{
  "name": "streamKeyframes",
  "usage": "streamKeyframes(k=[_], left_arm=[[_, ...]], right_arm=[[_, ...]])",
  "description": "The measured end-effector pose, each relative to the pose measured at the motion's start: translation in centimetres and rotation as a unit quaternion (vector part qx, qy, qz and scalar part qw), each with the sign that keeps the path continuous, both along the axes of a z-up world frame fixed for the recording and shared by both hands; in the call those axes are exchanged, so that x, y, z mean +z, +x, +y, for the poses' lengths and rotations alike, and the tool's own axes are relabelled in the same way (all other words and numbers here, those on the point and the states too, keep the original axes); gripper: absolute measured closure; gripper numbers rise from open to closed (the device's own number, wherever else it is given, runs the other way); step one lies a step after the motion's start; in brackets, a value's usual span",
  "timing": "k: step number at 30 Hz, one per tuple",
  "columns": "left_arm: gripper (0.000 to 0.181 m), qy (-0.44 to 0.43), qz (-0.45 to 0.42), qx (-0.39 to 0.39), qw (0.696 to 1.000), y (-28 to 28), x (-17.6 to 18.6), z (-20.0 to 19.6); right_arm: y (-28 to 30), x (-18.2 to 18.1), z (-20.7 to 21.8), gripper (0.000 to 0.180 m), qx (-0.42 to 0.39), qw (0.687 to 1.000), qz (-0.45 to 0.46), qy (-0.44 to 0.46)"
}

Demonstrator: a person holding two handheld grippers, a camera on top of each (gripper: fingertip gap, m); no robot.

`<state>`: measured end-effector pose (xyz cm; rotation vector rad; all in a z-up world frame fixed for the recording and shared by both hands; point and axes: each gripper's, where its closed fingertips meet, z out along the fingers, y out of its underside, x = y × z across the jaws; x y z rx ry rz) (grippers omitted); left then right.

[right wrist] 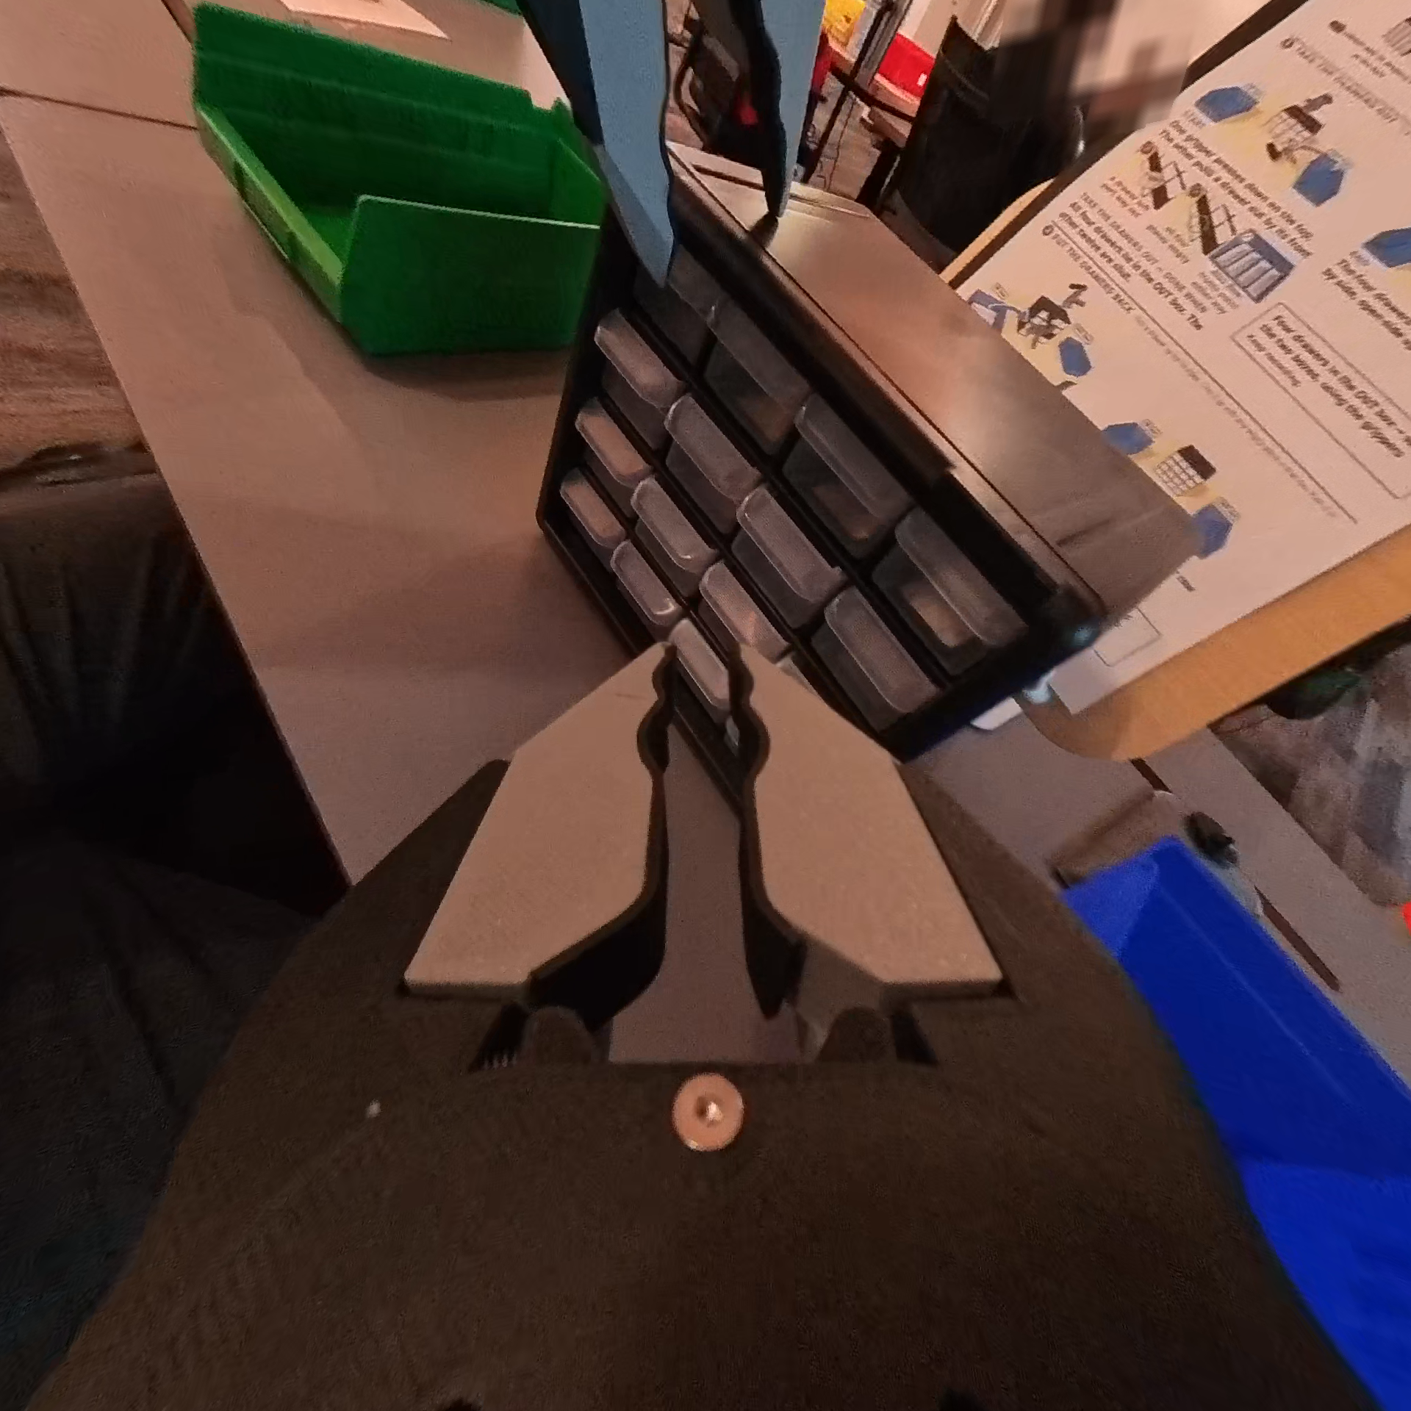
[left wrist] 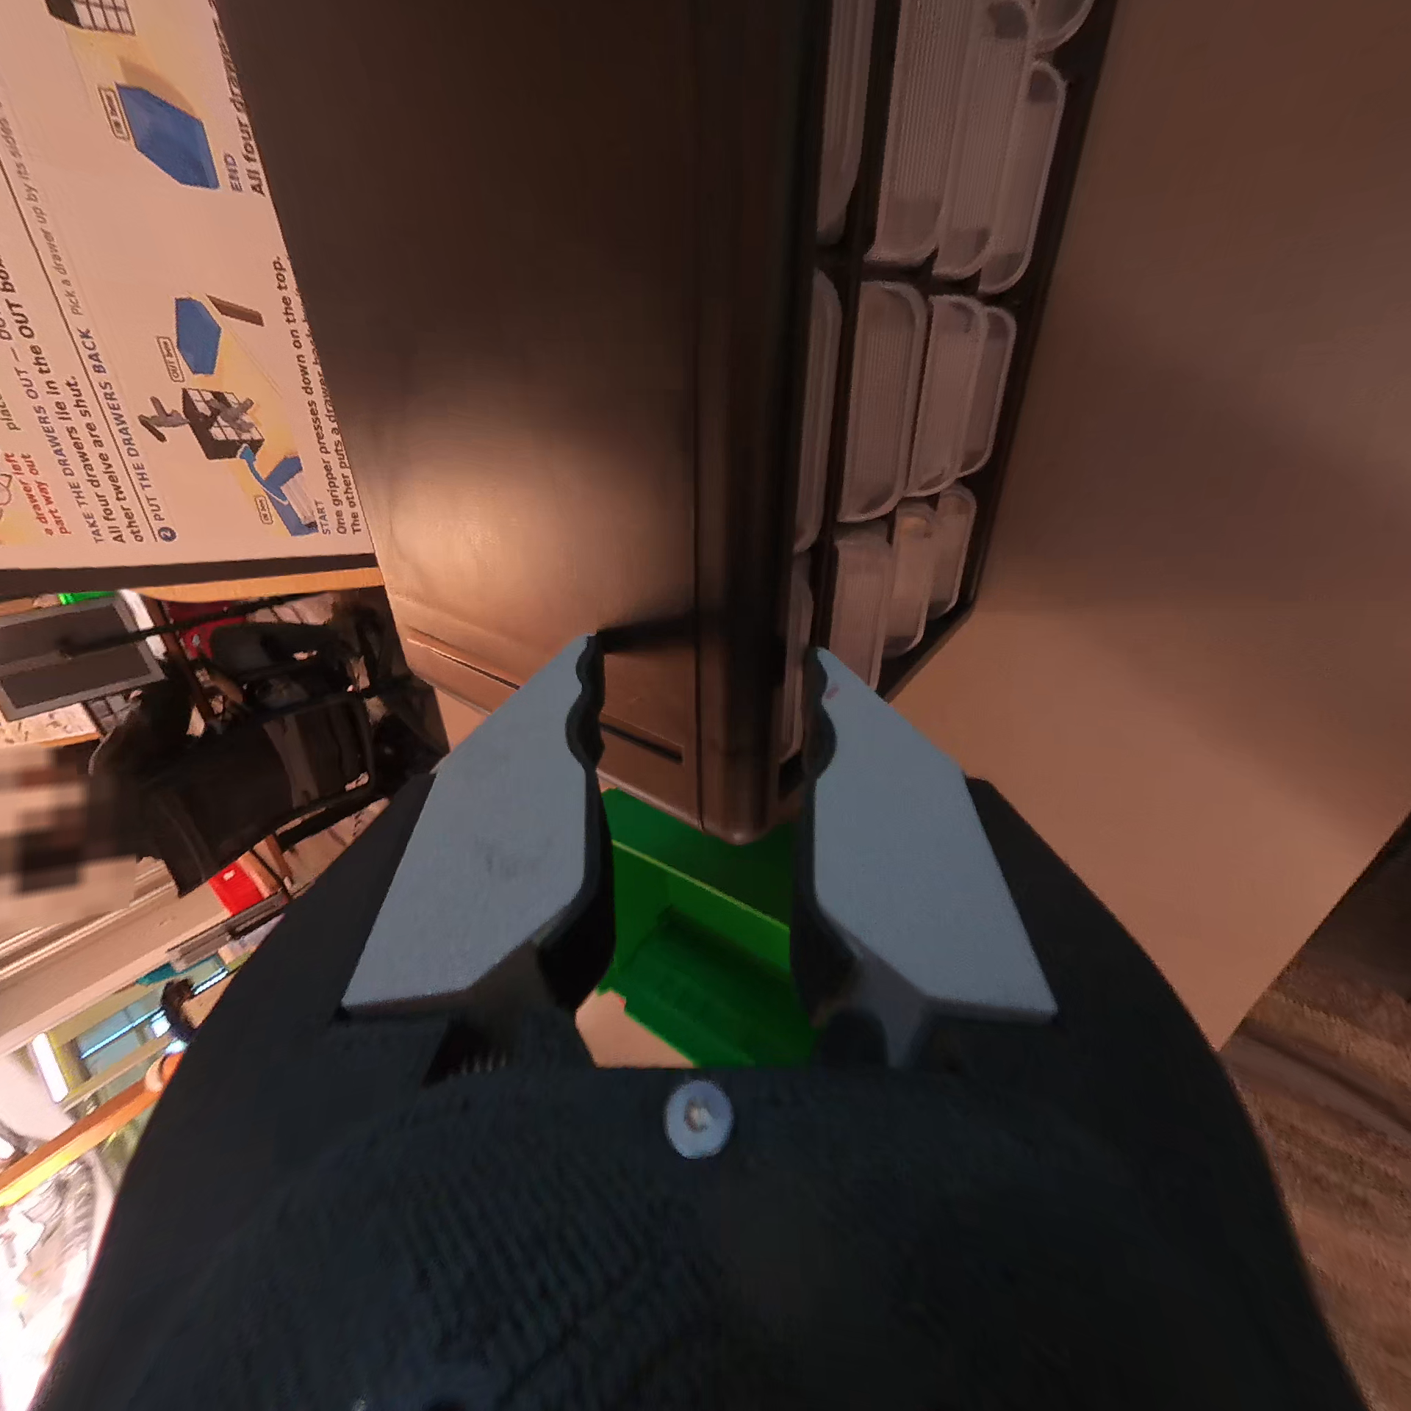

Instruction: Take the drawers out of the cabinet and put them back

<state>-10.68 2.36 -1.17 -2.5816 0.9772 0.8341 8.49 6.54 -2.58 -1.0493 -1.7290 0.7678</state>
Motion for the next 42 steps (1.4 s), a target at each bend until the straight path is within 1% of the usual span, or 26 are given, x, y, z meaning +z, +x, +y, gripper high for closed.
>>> streamKeyframes(k=[4, 7, 10, 12, 14, 20, 24, 26, 28, 29, 30, 32, 34, 35, 36, 38, 39, 42], left_arm=[[0.13, -0.01, 0.016, 0.008, 1.0, 0.0, 0.0, 0.0], [0.13, -0.013, 0.025, 0.013, 1.0, 0.0, 0.0, 0.0], [0.131, -0.02, 0.037, 0.018, 0.999, 0.0, -0.1, 0.0], [0.13, -0.026, 0.047, 0.02, 0.998, 0.0, -0.1, 0.0], [0.13, -0.031, 0.05, 0.022, 0.998, -0.1, -0.1, 0.0], [0.131, -0.035, 0.04, 0.017, 0.998, 0.0, 0.0, 0.0], [0.131, -0.038, 0.041, 0.018, 0.998, 0.0, 0.0, 0.0], [0.13, -0.042, 0.042, 0.017, 0.998, 0.0, 0.0, 0.0], [0.131, -0.048, 0.044, 0.016, 0.998, -0.1, 0.0, 0.0], [0.131, -0.051, 0.045, 0.016, 0.998, 0.0, 0.0, 0.0], [0.131, -0.054, 0.047, 0.016, 0.997, -0.1, 0.0, 0.0], [0.13, -0.057, 0.05, 0.016, 0.997, -0.1, 0.0, 0.0], [0.13, -0.056, 0.052, 0.018, 0.997, -0.1, 0.0, 0.0], [0.131, -0.054, 0.051, 0.019, 0.997, -0.1, 0.0, 0.0], [0.131, -0.053, 0.051, 0.02, 0.997, -0.1, 0.0, 0.0], [0.131, -0.051, 0.05, 0.018, 0.997, -0.1, 0.0, 0.0], [0.131, -0.05, 0.049, 0.018, 0.997, -0.1, 0.0, 0.0], [0.131, -0.048, 0.048, 0.015, 0.998, -0.1, 0.0, 0.0]], right_arm=[[1.4, 0.1, 0.9, 0.17, -0.017, 1.0, -0.006, 0.013], [2.0, -0.6, 2.1, 0.167, -0.041, 0.999, -0.022, 0.012], [2.6, -1.6, 3.6, 0.154, -0.07, 0.996, -0.048, 0.003], [2.8, -1.8, 4.7, 0.131, -0.095, 0.994, -0.051, -0.006], [3.0, -1.8, 5.0, 0.119, -0.102, 0.993, -0.051, -0.03], [2.2, -1.4, 4.8, 0.1, -0.093, 0.99, -0.033, -0.097], [1.1, -2.6, 4.0, 0.092, -0.073, 0.987, -0.049, -0.131], [0.3, -4.2, 3.2, 0.096, -0.06, 0.982, -0.083, -0.16], [-0.3, -6.0, 2.8, 0.111, -0.06, 0.973, -0.126, -0.186], [-0.8, -6.8, 2.9, 0.11, -0.065, 0.968, -0.136, -0.199], [-1.3, -7.4, 3.2, 0.113, -0.072, 0.963, -0.141, -0.218], [-2.5, -8.5, 3.4, 0.12, -0.079, 0.943, -0.144, -0.289], [-3.6, -8.9, 3.6, 0.128, -0.079, 0.912, -0.133, -0.379], [-4.2, -8.9, 3.7, 0.125, -0.079, 0.898, -0.123, -0.414], [-4.6, -9.0, 3.9, 0.122, -0.078, 0.89, -0.112, -0.436], [-5.3, -8.7, 4.5, 0.132, -0.079, 0.876, -0.078, -0.47], [-5.5, -8.3, 4.7, 0.134, -0.074, 0.867, -0.057, -0.49], [-6.2, -7.7, 5.4, 0.131, -0.068, 0.843, -0.013, -0.534]])
